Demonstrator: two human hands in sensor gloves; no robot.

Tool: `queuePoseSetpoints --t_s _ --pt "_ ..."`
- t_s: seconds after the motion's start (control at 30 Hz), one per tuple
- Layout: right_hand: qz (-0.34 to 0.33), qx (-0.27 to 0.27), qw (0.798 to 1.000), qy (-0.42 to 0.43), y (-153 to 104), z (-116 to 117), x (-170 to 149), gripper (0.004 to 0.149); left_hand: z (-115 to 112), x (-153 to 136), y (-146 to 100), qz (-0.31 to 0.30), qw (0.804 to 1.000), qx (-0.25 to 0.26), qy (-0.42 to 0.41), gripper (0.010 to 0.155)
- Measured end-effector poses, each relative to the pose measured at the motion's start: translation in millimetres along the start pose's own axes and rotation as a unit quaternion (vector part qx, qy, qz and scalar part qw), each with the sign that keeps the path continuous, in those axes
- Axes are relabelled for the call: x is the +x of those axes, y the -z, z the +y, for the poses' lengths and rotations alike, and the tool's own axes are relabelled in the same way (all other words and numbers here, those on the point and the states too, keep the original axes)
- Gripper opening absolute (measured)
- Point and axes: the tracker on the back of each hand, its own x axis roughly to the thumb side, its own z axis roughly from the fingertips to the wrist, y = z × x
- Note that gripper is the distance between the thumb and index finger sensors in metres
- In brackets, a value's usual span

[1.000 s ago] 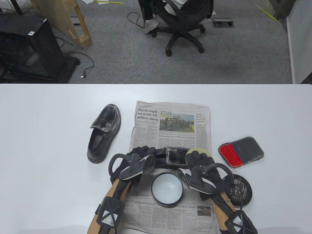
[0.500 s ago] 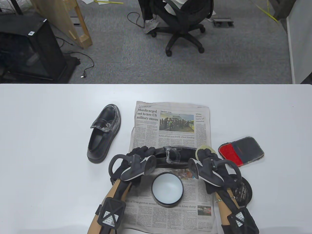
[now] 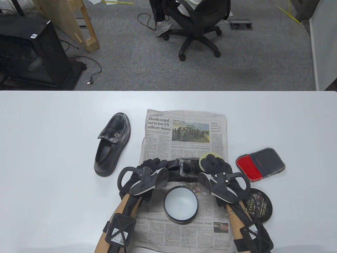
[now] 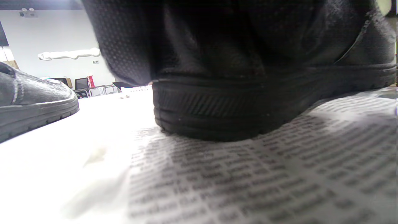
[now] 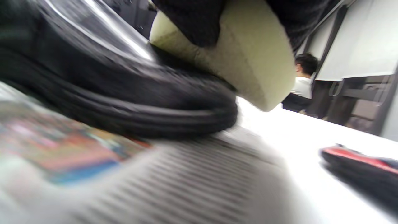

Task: Dip and apply leather care cream with polishing sponge on shoes

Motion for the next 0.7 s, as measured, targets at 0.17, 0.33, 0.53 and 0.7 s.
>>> queuePoseSetpoints --t_s 0.17,0.33,0.53,0.7 --pt "0.002 0.062 0.998 -0.014 -5 -5 -12 0.047 1 1 0 0.007 1.0 -0.002 0.008 0.065" --pt "-0.05 0.074 0.994 -0.059 -17 -23 9 0.047 1 1 0 0.004 1.0 -0.002 0.005 0.065" --pt "-0.069 -0.039 0.997 -0.014 -13 -31 34 0.046 0 0 1 -0.003 1.0 -0.005 -0.001 0.064" --pt "-0.008 0.0 1.0 -0.001 5 -4 17 0.049 0 0 1 -0.001 1.0 -0.002 -0.002 0.064"
